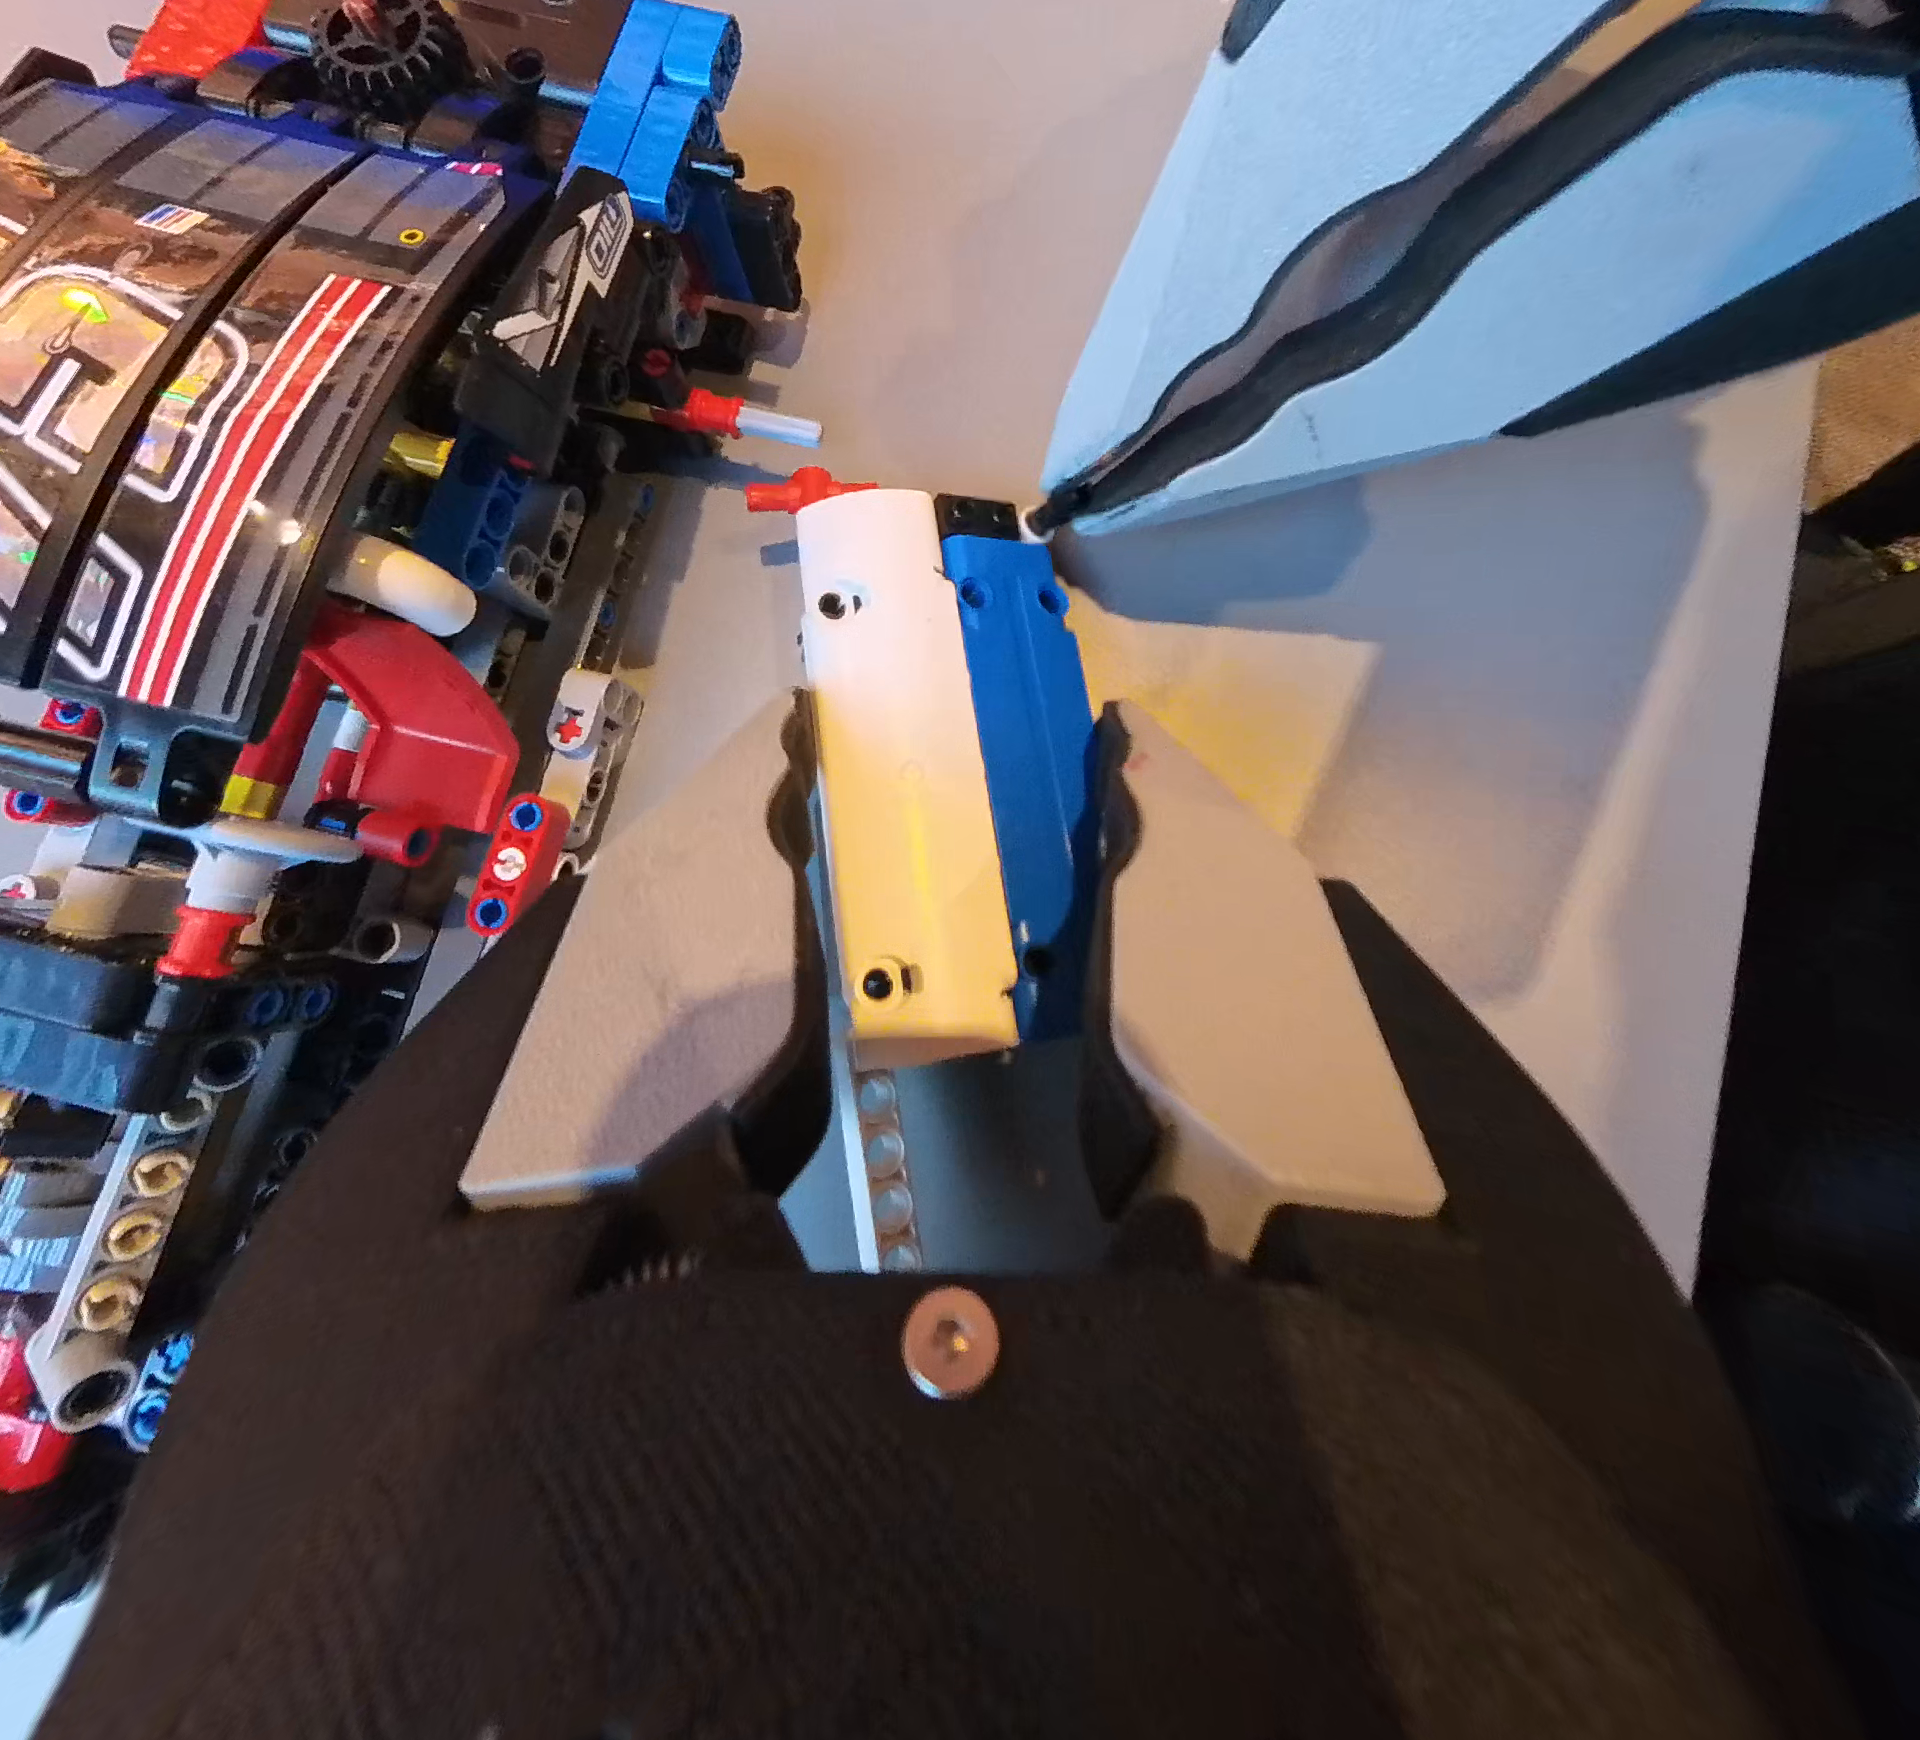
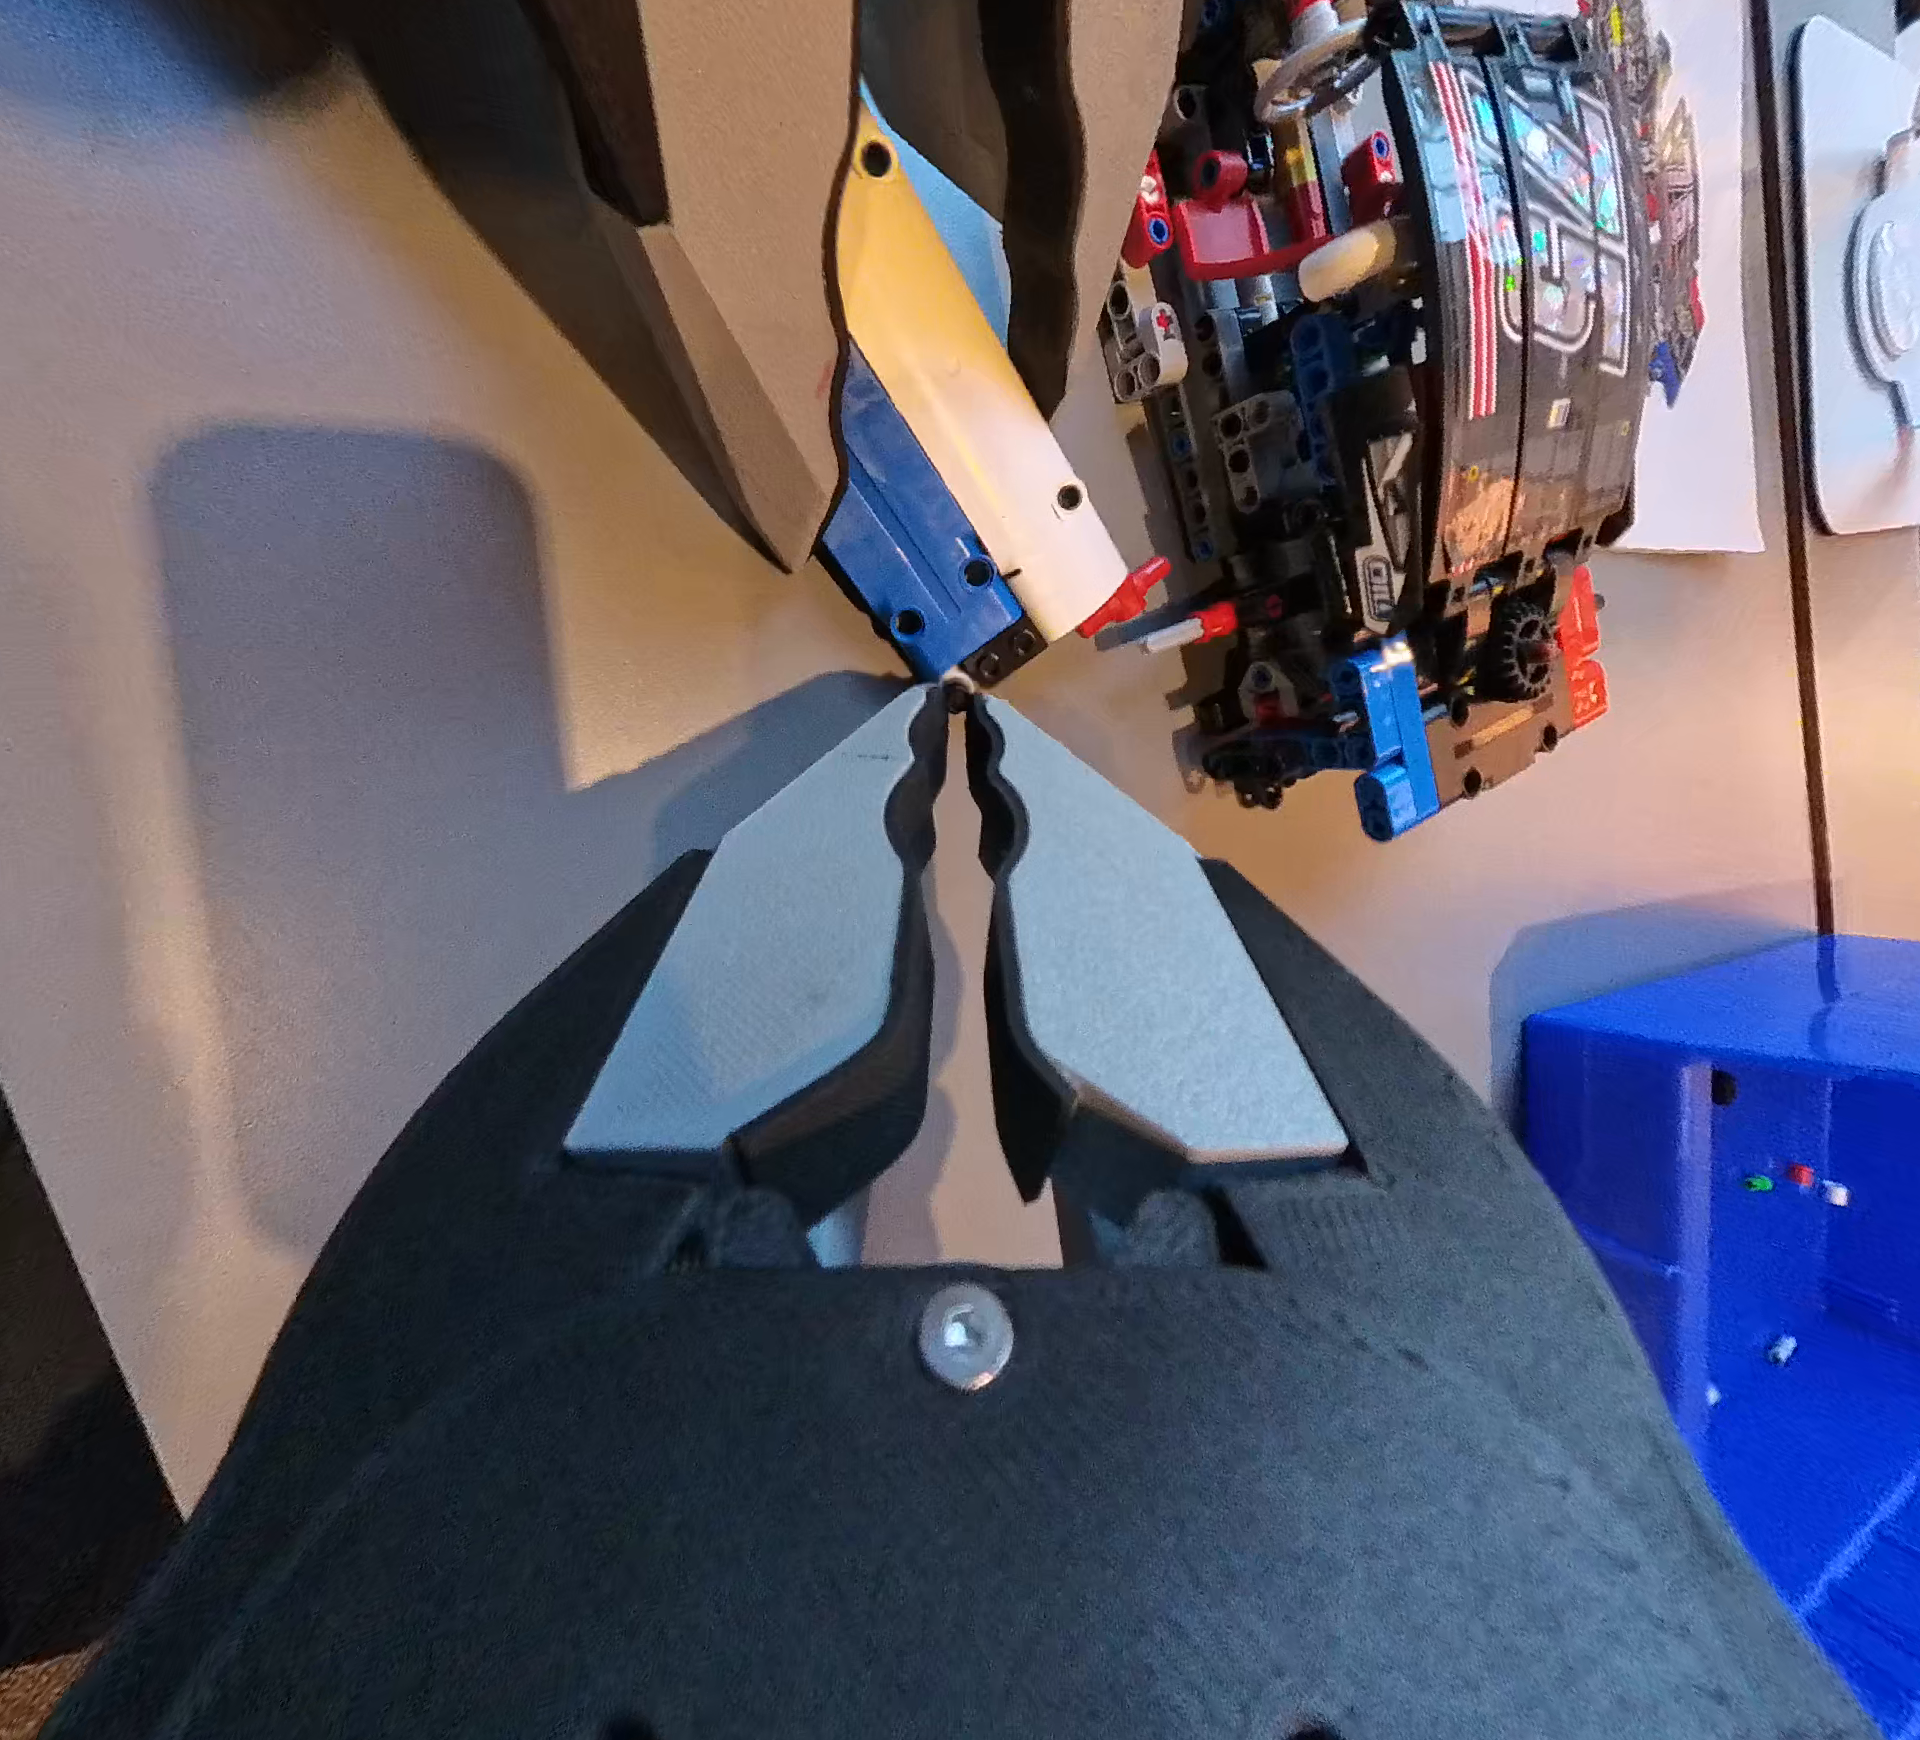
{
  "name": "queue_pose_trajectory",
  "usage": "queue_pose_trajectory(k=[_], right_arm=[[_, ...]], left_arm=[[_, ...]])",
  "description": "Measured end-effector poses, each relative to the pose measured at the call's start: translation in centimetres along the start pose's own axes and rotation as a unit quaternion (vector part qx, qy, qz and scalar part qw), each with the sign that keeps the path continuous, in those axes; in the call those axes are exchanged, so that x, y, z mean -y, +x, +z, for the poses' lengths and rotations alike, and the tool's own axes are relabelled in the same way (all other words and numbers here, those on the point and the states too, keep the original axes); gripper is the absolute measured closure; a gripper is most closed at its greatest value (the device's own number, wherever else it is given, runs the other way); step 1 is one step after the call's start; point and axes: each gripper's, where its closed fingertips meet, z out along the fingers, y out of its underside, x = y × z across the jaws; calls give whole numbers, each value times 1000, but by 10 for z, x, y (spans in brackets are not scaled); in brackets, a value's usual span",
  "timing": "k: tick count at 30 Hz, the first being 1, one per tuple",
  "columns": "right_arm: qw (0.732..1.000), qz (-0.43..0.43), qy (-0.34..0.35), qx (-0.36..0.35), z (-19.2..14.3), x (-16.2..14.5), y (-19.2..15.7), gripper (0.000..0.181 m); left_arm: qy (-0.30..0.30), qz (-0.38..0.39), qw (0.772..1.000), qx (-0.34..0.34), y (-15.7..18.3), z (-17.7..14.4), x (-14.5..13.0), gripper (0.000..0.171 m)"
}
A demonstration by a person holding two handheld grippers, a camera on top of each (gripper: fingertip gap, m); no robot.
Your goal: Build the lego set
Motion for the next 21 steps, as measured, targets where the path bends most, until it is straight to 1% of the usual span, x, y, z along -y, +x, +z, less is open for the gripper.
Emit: queue_pose_trajectory(k=[8, 9, 11, 15, 18, 21], right_arm=[[999, 22, 18, -27, 0, -1, 2, 181], [999, 33, 24, -26, 0, -1, 2, 181], [995, 91, 46, -12, 1, -1, 2, 181], [979, 186, 80, 16, 0, -3, 2, 181], [973, 206, 97, 17, 0, 0, 3, 181], [976, 195, 97, 1, -1, -3, 4, 181]], left_arm=[[21, -15, 1000, -5, -1, -1, 2, 121], [23, -16, 1000, -5, -1, -1, 2, 121], [25, -21, 999, -8, -1, -1, 2, 121], [31, -41, 998, -26, -1, 0, 3, 122], [31, -47, 998, -31, -1, 0, 3, 122], [31, -48, 998, -30, -1, 0, 3, 122]])
